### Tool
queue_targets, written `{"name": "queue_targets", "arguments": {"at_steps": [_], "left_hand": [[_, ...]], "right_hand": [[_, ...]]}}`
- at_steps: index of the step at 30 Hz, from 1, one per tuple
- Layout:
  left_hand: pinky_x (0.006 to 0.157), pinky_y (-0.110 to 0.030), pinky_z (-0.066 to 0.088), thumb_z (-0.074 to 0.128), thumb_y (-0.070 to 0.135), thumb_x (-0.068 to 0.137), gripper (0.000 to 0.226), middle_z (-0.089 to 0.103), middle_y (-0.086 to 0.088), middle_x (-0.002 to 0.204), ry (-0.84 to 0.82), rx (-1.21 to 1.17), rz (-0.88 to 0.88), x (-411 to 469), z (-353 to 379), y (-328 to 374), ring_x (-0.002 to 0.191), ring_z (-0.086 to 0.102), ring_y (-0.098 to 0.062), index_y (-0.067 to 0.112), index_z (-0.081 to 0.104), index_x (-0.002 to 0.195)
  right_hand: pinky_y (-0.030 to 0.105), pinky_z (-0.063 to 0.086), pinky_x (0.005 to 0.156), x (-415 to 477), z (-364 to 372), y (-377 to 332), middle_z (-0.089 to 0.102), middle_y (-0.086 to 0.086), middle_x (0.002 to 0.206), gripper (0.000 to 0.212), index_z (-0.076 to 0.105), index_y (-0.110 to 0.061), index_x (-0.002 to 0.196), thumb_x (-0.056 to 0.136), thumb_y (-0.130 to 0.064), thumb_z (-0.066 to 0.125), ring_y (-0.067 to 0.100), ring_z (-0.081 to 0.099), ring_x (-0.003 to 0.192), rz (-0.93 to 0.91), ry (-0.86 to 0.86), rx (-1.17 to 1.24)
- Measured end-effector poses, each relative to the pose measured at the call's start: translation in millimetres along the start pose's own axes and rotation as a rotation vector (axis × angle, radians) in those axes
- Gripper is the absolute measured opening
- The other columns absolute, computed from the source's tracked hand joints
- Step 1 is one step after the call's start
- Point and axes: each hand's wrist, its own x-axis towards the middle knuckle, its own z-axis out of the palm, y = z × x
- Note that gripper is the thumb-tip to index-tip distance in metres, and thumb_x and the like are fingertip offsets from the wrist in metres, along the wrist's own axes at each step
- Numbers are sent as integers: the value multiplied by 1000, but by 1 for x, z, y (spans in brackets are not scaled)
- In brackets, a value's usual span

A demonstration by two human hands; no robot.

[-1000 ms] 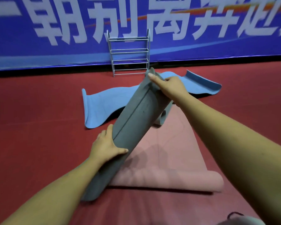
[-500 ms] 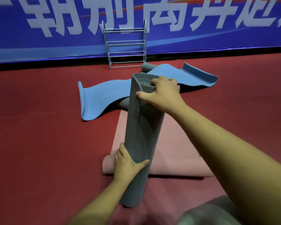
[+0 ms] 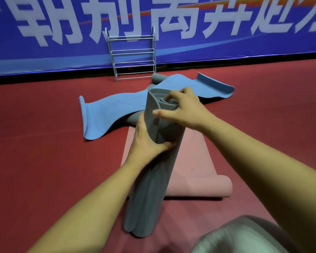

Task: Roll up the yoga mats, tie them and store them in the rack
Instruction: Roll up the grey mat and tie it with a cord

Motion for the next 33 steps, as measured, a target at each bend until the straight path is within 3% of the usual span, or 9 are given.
{"name": "queue_targets", "arguments": {"at_steps": [5,8,10,13,18,22,26,30,33], "left_hand": [[112,-35,37,91,48,54,123,32,18,150,10,-4,46,-9,-7,-1,136,36,-4,41,12,148],[110,-32,38,89,51,53,120,34,19,150,-23,-30,19,-18,0,-7,135,38,-2,44,13,147],[110,-37,41,86,56,52,118,36,19,149,-4,-45,-35,-26,5,-15,134,41,-3,47,15,145],[113,-31,36,84,57,50,121,31,22,151,44,-44,-39,-33,8,-25,137,35,0,44,15,148],[115,-28,25,90,55,43,147,6,19,161,-67,76,-38,-31,10,-20,146,15,0,41,-7,152],[111,-33,35,87,58,47,137,24,11,157,-41,150,-41,-31,20,-8,141,31,-10,43,-1,151],[106,-38,39,87,53,52,132,30,6,153,-88,172,-17,-23,56,8,137,36,-16,46,-1,149],[109,-41,37,85,54,52,132,33,-3,149,-123,242,27,-12,111,15,137,35,-24,42,-2,150],[110,-47,36,83,57,51,131,35,-7,145,-170,288,44,-3,156,15,134,35,-28,40,-1,150]], "right_hand": [[49,41,107,43,-43,-40,47,7,146,90,47,-23,141,80,-87,33,26,50,129,5,28,61],[53,24,118,54,-15,-38,34,1,159,98,34,-30,152,76,-91,20,29,30,146,86,-204,-88],[56,22,117,47,16,-28,30,-1,161,107,33,-39,151,63,-96,15,32,28,146,156,-262,-147],[57,22,115,50,24,-30,29,-1,161,101,32,-44,149,61,-92,21,34,28,145,151,-260,-175],[54,22,116,49,15,-22,25,1,162,93,29,-43,150,66,-83,31,33,26,146,158,-289,-153],[44,26,115,43,0,-7,37,-3,156,85,41,-36,146,75,-83,35,25,34,143,118,-279,-65],[32,34,99,30,-32,40,55,-3,137,68,58,-20,128,94,-72,32,17,50,124,143,-142,79],[31,45,85,11,-58,132,68,16,117,76,65,2,118,98,-65,35,28,63,108,358,148,270],[26,46,69,-21,-63,218,71,16,108,73,67,5,112,98,-61,38,23,67,93,557,308,418]]}}
